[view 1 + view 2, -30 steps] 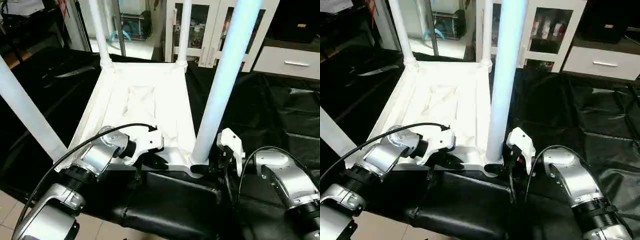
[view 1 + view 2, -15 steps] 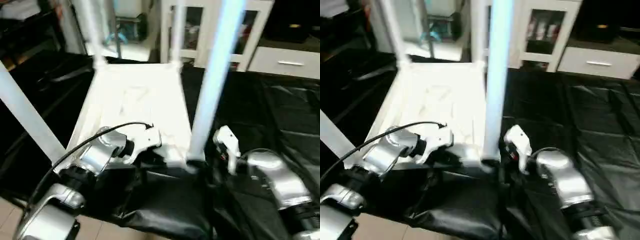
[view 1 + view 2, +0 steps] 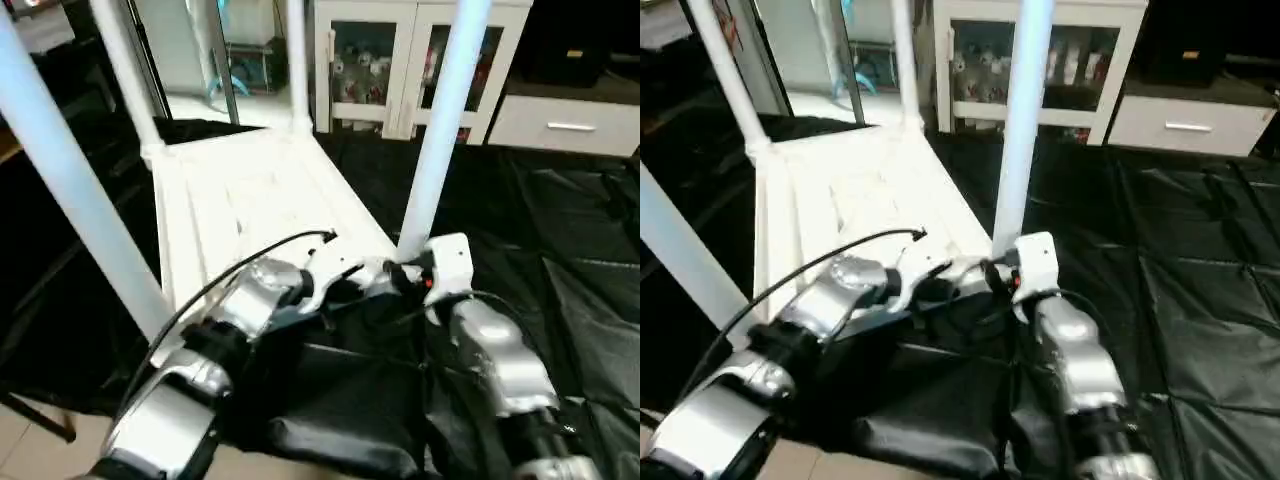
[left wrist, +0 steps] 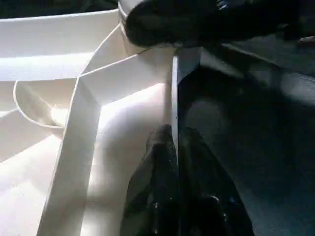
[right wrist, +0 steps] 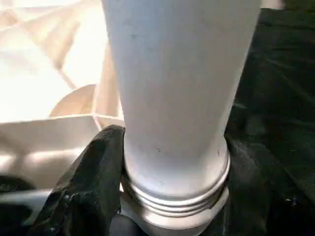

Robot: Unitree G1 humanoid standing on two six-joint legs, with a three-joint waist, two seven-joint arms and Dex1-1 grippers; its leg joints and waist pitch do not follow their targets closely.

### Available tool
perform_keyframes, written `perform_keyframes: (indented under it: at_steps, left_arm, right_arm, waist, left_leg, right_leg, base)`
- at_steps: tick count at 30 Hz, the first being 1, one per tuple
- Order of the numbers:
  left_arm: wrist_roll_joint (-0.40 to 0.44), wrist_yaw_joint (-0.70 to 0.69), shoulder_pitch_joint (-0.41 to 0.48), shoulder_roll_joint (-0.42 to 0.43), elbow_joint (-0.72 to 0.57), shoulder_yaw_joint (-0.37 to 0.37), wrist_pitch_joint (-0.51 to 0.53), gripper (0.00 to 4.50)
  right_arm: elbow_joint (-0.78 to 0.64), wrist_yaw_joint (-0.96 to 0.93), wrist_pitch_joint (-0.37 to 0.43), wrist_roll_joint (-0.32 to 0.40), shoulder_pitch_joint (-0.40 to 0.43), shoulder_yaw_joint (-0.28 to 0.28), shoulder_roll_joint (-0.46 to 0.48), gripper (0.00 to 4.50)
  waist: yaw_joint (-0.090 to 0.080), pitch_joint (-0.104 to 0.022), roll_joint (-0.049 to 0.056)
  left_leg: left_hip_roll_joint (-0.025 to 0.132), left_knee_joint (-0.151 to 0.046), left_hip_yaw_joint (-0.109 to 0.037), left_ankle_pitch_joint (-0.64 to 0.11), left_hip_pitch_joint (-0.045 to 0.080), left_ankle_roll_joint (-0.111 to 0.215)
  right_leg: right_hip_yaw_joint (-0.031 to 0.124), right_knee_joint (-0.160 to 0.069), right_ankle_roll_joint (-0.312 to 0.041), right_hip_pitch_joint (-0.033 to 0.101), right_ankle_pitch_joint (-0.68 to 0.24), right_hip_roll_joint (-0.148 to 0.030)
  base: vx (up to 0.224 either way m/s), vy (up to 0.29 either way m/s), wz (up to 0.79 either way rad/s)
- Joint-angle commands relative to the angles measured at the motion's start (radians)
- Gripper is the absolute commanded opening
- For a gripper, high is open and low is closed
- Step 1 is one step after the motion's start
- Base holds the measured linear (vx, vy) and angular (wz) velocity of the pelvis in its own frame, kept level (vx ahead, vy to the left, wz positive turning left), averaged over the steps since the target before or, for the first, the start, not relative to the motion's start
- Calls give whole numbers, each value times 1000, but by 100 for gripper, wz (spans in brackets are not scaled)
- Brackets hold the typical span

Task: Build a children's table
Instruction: Rotate leg to tighten

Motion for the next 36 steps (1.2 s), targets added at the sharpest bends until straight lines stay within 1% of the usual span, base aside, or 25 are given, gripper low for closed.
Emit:
perform_keyframes:
  at_steps: [1, 2, 3, 5, 6, 7, 8, 10, 11, 13, 14, 15, 16, 17, 18, 19, 20, 21, 22, 24, 28, 29, 32, 33, 36]
  left_arm:
    - [43, 85, 9, -12, 86, -10, 22, 0]
    - [42, 84, 9, -12, 86, -9, 22, 0]
    - [39, 80, 9, -13, 91, -8, 19, 0]
    - [37, 76, 9, -14, 94, -8, 17, 0]
    - [36, 60, 13, -10, 101, -14, 5, 0]
    - [34, 43, 17, -4, 102, -18, -1, 0]
    - [34, 43, 17, -4, 102, -18, -1, 0]
    - [32, 27, 12, 0, 117, -17, -12, 0]
    - [32, 28, 11, 0, 120, -16, -15, 0]
    - [32, 21, 11, 3, 125, -15, -18, 0]
    - [32, 8, 10, 8, 128, -14, -22, 0]
    - [25, -27, 13, 16, 118, -12, -21, 0]
    - [24, -29, 14, 17, 117, -12, -20, 0]
    - [24, -65, 16, 28, 109, -19, -21, 0]
    - [27, -80, 18, 34, 106, -25, -25, 0]
    - [29, -111, 20, 45, 102, -35, -31, 0]
    - [29, -111, 20, 45, 102, -35, -31, 0]
    - [30, -140, 22, 55, 97, -43, -35, 0]
    - [31, -173, 26, 65, 90, -51, -38, 0]
    - [25, -273, 42, 100, 46, -75, -29, 0]
    - [24, -388, 73, 144, -19, -108, -18, 0]
    - [24, -388, 73, 144, -19, -108, -18, 0]
    - [26, -460, 101, 179, -71, -134, -8, 0]
    - [25, -469, 107, 185, -85, -136, -3, 0]
    - [23, -487, 116, 194, -107, -139, 8, 0]
  right_arm:
    - [51, -137, 8, -108, -12, 55, 34, 267]
    - [51, -142, 5, -109, -13, 54, 37, 267]
    - [50, -155, -4, -104, -17, 46, 45, 267]
    - [49, -163, -10, -99, -18, 39, 50, 267]
    - [53, -148, -21, -65, -24, 17, 65, 267]
    - [43, -100, -25, -25, -25, 5, 72, 267]
    - [43, -100, -25, -25, -25, 5, 72, 267]
    - [-4, -35, -49, -2, -7, 11, 63, 323]
    - [-10, -34, -53, -3, -4, 12, 60, 337]
    - [-42, -2, -44, 8, 8, 14, 43, 339]
    - [-68, 26, -33, 28, 17, 12, 27, 346]
    - [-107, 108, -1, 75, 24, 11, -8, 358]
    - [-110, 114, 2, 78, 25, 11, -10, 371]
    - [-154, 218, 53, 131, 31, 11, -50, 371]
    - [-175, 261, 77, 154, 34, 9, -68, 384]
    - [-201, 328, 104, 165, 41, 20, -118, 391]
    - [-201, 328, 104, 165, 41, 20, -118, 403]
    - [-218, 378, 127, 175, 45, 26, -157, 403]
    - [-231, 433, 148, 195, 49, 25, -194, 403]
    - [-240, 590, 133, 218, 64, 37, -295, 403]
    - [-272, 768, 120, 247, 88, 76, -393, 403]
    - [-272, 768, 120, 247, 88, 76, -393, 403]
    - [-255, 810, 102, 219, 74, 105, -424, 403]
    - [-247, 813, 98, 215, 66, 109, -426, 403]
    - [-235, 827, 84, 212, 54, 118, -429, 403]
  waist:
    - [-4, -30, -11]
    - [-4, -31, -11]
    - [-3, -31, -6]
    - [-3, -32, -8]
    - [-4, -32, -5]
    - [-3, -33, -11]
    - [-3, -33, -9]
    - [-3, -33, -11]
    - [-2, -33, -13]
    - [-2, -32, -14]
    - [-1, -32, -11]
    - [0, -31, -9]
    - [0, -30, -11]
    - [1, -30, -8]
    - [0, -31, -11]
    - [1, -32, -11]
    - [-2, -32, -10]
    - [-1, -33, -5]
    - [-1, -34, -11]
    - [5, -33, -8]
    - [11, -33, -9]
    - [14, -32, -16]
    - [13, -30, -14]
    - [12, -29, -18]
    - [14, -32, -17]
  left_leg:
    - [30, -82, -15, -285, -4, -5]
    - [28, -83, -16, -289, -4, -3]
    - [29, -83, -17, -286, -6, 5]
    - [30, -84, -16, -274, -9, 12]
    - [31, -84, -16, -266, -9, 14]
    - [31, -84, -16, -259, -12, 20]
    - [32, -85, -16, -260, -12, 22]
    - [35, -85, -16, -250, -13, 26]
    - [35, -84, -15, -244, -12, 25]
    - [35, -84, -14, -239, -14, 28]
    - [36, -84, -14, -242, -13, 30]
    - [36, -84, -14, -246, -13, 35]
    - [36, -84, -14, -250, -12, 39]
    - [36, -85, -16, -250, -13, 44]
    - [37, -82, -15, -243, -14, 52]
    - [38, -82, -15, -236, -15, 53]
    - [36, -79, -14, -222, -18, 57]
    - [38, -78, -14, -216, -16, 56]
    - [37, -76, -13, -203, -17, 62]
    - [41, -74, -12, -190, -16, 74]
    - [44, -73, -10, -201, -14, 78]
    - [45, -74, -11, -197, -16, 82]
    - [48, -77, -11, -207, -14, 75]
    - [48, -78, -10, -209, -13, 69]
    - [48, -77, -10, -199, -12, 63]
  right_leg:
    - [39, -88, -122, 22, -390, -54]
    - [38, -90, -116, 23, -406, -56]
    - [39, -90, -112, 26, -399, -56]
    - [39, -89, -113, 27, -374, -55]
    - [40, -87, -119, 27, -353, -54]
    - [40, -84, -124, 30, -338, -55]
    - [40, -84, -127, 30, -333, -55]
    - [40, -81, -136, 33, -302, -55]
    - [41, -80, -140, 32, -290, -55]
    - [41, -78, -145, 35, -275, -55]
    - [41, -78, -147, 35, -271, -55]
    - [41, -78, -148, 36, -272, -56]
    - [41, -81, -147, 37, -273, -55]
    - [41, -79, -148, 42, -268, -54]
    - [41, -78, -154, 42, -250, -55]
    - [42, -76, -159, 42, -241, -57]
    - [41, -74, -165, 45, -221, -55]
    - [41, -74, -171, 42, -212, -57]
    - [41, -72, -178, 47, -197, -57]
    - [40, -71, -201, 46, -185, -60]
    - [39, -70, -222, 45, -188, -59]
    - [40, -67, -223, 47, -195, -60]
    - [39, -70, -220, 43, -232, -62]
    - [40, -71, -216, 41, -255, -62]
    - [40, -69, -219, 40, -245, -62]
  base:
    - [0, 0, 0]
    - [0, 0, 0]
    - [0, 0, 0]
    - [0, 0, 0]
    - [0, 0, 0]
    - [0, 0, 0]
    - [0, 0, 0]
    - [0, 0, 0]
    - [0, 0, 0]
    - [0, 0, 0]
    - [0, 0, 0]
    - [0, 0, 0]
    - [0, 0, 0]
    - [0, 0, 0]
    - [0, 0, 0]
    - [0, 0, 0]
    - [0, 0, 0]
    - [0, 0, 0]
    - [0, 0, 0]
    - [0, 0, 0]
    - [0, 0, 0]
    - [0, 0, 0]
    - [0, 0, 0]
    - [0, 0, 0]
    - [0, 0, 0]
